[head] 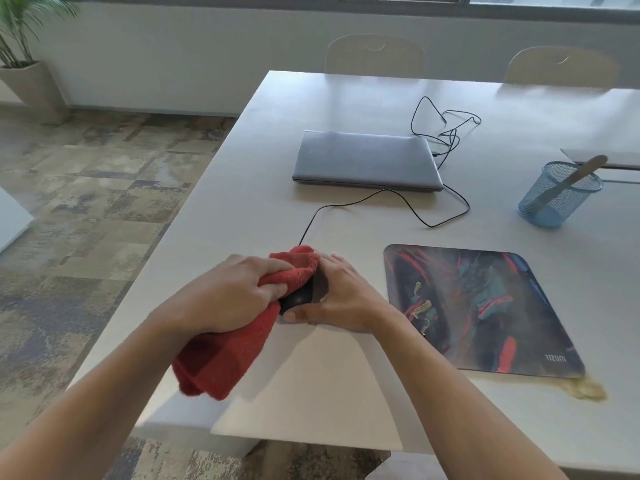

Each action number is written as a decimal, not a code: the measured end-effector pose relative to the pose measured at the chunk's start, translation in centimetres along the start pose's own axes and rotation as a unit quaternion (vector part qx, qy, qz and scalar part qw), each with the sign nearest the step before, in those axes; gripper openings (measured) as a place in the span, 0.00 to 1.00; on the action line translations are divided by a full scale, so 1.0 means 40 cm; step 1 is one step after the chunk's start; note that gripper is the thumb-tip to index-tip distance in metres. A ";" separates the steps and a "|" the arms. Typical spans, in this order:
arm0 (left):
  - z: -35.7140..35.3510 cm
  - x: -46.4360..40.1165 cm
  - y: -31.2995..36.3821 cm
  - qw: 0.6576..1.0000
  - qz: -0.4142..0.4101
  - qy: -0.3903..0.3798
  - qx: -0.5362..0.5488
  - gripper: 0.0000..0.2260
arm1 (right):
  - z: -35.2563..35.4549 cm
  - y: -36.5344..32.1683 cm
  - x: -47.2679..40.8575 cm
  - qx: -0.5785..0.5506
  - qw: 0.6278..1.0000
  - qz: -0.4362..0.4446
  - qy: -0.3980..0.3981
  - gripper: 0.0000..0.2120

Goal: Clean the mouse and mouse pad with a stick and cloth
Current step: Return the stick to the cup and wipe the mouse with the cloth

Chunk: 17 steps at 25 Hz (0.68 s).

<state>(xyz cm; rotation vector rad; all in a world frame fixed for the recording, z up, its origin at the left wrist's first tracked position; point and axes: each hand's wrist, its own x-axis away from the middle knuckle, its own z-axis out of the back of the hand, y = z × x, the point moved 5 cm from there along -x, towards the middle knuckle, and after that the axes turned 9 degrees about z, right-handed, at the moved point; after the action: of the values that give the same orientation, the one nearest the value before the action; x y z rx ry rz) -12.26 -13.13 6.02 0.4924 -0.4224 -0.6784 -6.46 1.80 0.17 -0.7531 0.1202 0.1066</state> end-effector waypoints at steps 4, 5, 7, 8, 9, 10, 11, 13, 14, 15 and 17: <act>0.001 0.049 -0.001 0.996 0.006 -0.086 -0.010 0.09 | 0.000 0.006 0.002 0.014 1.000 -0.007 -0.014 0.49; 0.005 0.059 -0.001 0.991 0.010 -0.130 0.025 0.10 | 0.001 0.007 0.002 0.019 1.000 -0.009 -0.020 0.50; 0.029 0.062 -0.003 0.978 0.011 -0.151 0.142 0.12 | 0.003 0.004 0.005 0.016 0.999 -0.015 -0.026 0.50; 0.054 0.048 -0.009 0.979 0.016 -0.103 0.178 0.12 | 0.005 0.002 0.007 0.015 0.999 -0.018 -0.024 0.49; 0.079 0.024 -0.019 0.982 0.027 -0.030 0.186 0.12 | 0.007 0.001 0.009 0.017 0.999 -0.023 -0.025 0.50; 0.095 0.001 -0.031 0.983 0.045 0.033 0.176 0.11 | 0.008 0.002 0.011 0.020 0.999 -0.028 -0.026 0.50; 0.098 -0.023 -0.037 0.982 0.058 0.063 0.167 0.10 | 0.008 0.003 0.012 0.019 0.999 -0.033 -0.028 0.51; 0.068 -0.065 -0.031 0.987 0.063 0.040 0.145 0.10 | 0.009 -0.003 0.014 0.010 0.999 -0.026 -0.026 0.50; 0.042 -0.081 -0.028 0.991 0.063 0.017 0.120 0.11 | 0.011 -0.007 0.014 0.003 1.000 -0.018 -0.021 0.48; 0.023 -0.091 -0.026 0.994 0.063 0.004 0.091 0.11 | 0.011 -0.009 0.013 -0.004 1.000 -0.013 -0.016 0.45; 0.015 -0.090 -0.021 0.997 0.061 0.004 0.042 0.10 | 0.011 -0.008 0.011 -0.012 1.000 -0.008 -0.009 0.42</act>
<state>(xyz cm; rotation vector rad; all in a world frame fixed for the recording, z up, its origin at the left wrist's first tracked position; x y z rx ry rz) -15.50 -11.44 5.26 0.5442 -0.4712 -0.5413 -5.94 1.87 0.64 -0.7758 0.0964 0.0993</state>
